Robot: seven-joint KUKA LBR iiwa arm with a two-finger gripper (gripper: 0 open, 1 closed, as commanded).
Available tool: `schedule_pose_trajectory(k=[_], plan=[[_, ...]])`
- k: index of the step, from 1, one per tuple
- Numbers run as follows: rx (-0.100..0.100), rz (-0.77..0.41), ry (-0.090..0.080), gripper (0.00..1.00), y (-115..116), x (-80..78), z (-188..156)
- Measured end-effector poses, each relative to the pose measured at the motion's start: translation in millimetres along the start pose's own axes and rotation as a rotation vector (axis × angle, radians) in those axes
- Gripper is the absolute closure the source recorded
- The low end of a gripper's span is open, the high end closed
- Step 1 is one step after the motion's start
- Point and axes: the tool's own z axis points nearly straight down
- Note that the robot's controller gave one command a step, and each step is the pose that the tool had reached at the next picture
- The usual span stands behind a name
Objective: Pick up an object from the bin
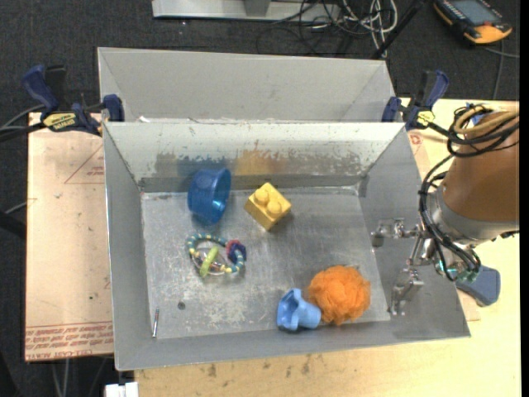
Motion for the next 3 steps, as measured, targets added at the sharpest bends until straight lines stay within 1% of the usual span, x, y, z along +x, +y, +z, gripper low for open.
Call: schedule_pose_trajectory(k=[1, 2, 3], plan=[[0.001, -0.003, -0.008, 0.00, 0, -1.8, -4], [0.004, -0.043, -0.016, 0.00, 20, -3.6, 38], [0.001, -0.009, -0.004, 1.00, 37, -20.6, 123]])
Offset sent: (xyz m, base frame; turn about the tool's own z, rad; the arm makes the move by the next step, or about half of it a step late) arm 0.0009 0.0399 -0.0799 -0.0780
